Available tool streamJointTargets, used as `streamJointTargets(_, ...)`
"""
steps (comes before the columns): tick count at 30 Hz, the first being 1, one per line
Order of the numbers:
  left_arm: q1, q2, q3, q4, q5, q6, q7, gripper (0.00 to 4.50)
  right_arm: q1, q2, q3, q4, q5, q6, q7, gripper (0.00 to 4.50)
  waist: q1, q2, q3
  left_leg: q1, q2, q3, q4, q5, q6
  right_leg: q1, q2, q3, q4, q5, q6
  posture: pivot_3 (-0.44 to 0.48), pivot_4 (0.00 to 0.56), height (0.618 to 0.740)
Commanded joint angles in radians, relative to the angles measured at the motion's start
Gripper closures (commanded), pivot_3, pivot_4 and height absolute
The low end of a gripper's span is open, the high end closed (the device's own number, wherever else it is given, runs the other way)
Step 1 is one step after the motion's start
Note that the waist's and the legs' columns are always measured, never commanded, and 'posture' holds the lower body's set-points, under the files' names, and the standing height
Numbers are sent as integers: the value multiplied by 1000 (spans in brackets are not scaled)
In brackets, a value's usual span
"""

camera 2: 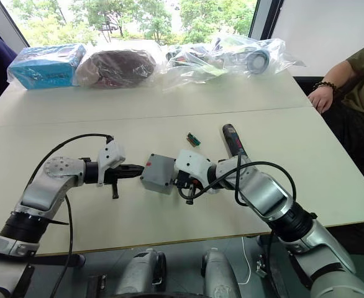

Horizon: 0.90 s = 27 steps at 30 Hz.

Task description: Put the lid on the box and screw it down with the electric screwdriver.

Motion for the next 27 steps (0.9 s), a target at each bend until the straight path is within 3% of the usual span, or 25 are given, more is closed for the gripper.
streamJointTargets(1, 31, 61, 47, -69, -36, 16, -45, 4500, -47, -42, -64, -1, -21, -33, 11, 4480, 0, 0, 0, 0, 0, 0, 0, 0, 0, 0, 0, 0, 0, 0, 0, 0, 150, 740)
streamJointTargets(8, 143, 167, 86, -232, -119, 92, -116, 4500, -129, -11, -117, 156, -48, -121, -2, 4480, -2, 0, 0, 0, 1, 0, 0, 0, 0, -1, 0, 0, 0, 0, 0, 0, 150, 740)
streamJointTargets(18, 160, 101, 39, -262, -100, 96, -53, 4500, -140, 149, -54, 335, -113, -228, -10, 4480, 0, 0, 0, 1, 0, 1, 0, 0, 0, 0, 0, 0, 0, 0, 0, 0, 150, 740)
streamJointTargets(27, 99, 55, 43, -178, -64, 61, -11, 4500, -77, 148, -28, 249, -107, -199, 45, 4480, 0, 0, 0, 1, 0, 1, 1, 0, 0, 0, 0, 0, 4, 0, 0, 0, 150, 740)
